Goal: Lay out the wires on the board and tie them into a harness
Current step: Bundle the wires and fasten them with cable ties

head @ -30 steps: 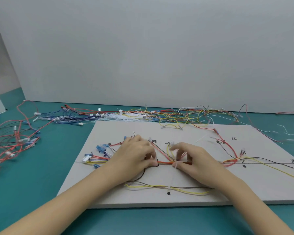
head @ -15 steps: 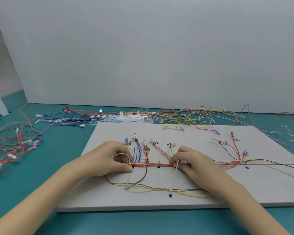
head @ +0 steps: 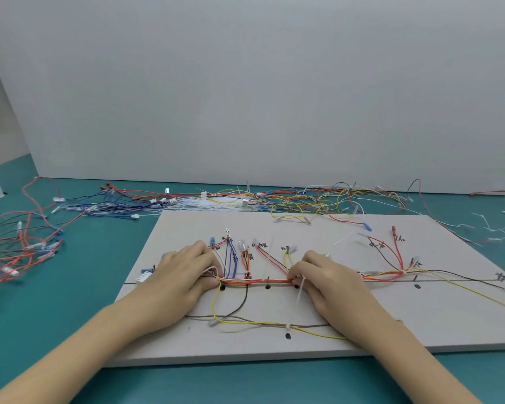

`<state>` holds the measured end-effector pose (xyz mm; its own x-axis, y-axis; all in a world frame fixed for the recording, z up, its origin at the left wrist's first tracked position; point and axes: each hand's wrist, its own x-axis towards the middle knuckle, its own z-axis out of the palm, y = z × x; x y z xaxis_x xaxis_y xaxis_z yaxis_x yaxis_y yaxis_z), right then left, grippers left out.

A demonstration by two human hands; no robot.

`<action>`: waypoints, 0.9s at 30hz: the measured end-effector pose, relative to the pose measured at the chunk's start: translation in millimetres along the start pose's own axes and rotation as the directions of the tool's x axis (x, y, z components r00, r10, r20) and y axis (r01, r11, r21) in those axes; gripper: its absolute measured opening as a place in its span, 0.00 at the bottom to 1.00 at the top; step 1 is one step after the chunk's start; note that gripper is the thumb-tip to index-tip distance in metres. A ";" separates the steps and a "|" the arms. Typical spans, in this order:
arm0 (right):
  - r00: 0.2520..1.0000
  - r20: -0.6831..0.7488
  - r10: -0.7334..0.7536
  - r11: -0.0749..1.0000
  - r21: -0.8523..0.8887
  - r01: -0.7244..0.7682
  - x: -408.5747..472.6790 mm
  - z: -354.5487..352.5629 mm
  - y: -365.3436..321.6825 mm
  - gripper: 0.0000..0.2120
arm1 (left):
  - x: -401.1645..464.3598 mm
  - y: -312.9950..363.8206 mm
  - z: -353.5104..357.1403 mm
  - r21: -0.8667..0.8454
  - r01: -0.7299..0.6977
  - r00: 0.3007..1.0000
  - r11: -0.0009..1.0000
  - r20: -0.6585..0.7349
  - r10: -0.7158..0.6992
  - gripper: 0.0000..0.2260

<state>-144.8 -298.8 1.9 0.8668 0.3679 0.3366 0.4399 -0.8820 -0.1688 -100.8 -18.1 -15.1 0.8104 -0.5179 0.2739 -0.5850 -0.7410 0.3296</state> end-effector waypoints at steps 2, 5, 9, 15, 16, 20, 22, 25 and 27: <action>1.000 -0.016 -0.013 1.000 -0.008 0.013 -0.1 -1.2 -1.8 0.11 | -0.7 0.6 0.7 0.011 -0.009 1.000 1.000 -0.006 0.009 0.07; 0.999 -0.033 -0.033 0.999 -0.019 0.032 0.1 -1.4 -2.6 0.10 | -0.6 1.6 1.1 0.033 -0.010 1.000 0.999 -0.008 0.010 0.06; 0.998 -0.042 -0.054 0.998 -0.020 0.054 -0.2 -1.3 -2.7 0.14 | -1.2 2.7 1.6 0.026 0.002 1.000 1.000 -0.025 -0.001 0.05; 0.996 -0.078 -0.054 0.998 -0.019 0.053 0.3 -3.6 -5.2 0.15 | -1.3 2.1 1.5 0.003 0.010 1.000 1.000 -0.017 -0.010 0.07; 0.996 -0.076 -0.050 0.999 -0.015 0.049 0.0 -3.2 -5.0 0.15 | -1.0 2.1 0.7 -0.019 0.018 1.000 1.000 -0.010 -0.018 0.07; 1.000 0.004 -0.013 0.997 0.072 0.013 1.5 -2.4 -0.9 0.10 | -0.4 1.6 -2.3 -0.095 0.082 0.997 0.992 0.006 -0.082 0.06; 0.999 0.050 -0.012 0.993 0.114 0.006 4.0 -3.8 1.6 0.10 | 1.6 2.5 -2.1 -0.106 0.086 0.996 0.991 0.001 -0.087 0.05; 0.995 0.096 -0.032 0.996 0.084 0.024 5.5 -4.4 3.7 0.12 | 3.3 5.7 1.4 -0.038 0.060 0.998 0.998 -0.018 -0.061 0.04; 0.996 0.058 -0.061 0.998 0.029 0.059 3.7 -3.7 3.0 0.15 | 1.8 7.2 4.5 0.007 0.033 0.999 0.999 -0.029 -0.032 0.04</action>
<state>-141.2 -301.2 6.0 0.8507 0.4373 0.2918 0.4971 -0.8497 -0.1757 -103.4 -26.3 -16.3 0.8276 -0.4808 0.2896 -0.5580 -0.7604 0.3324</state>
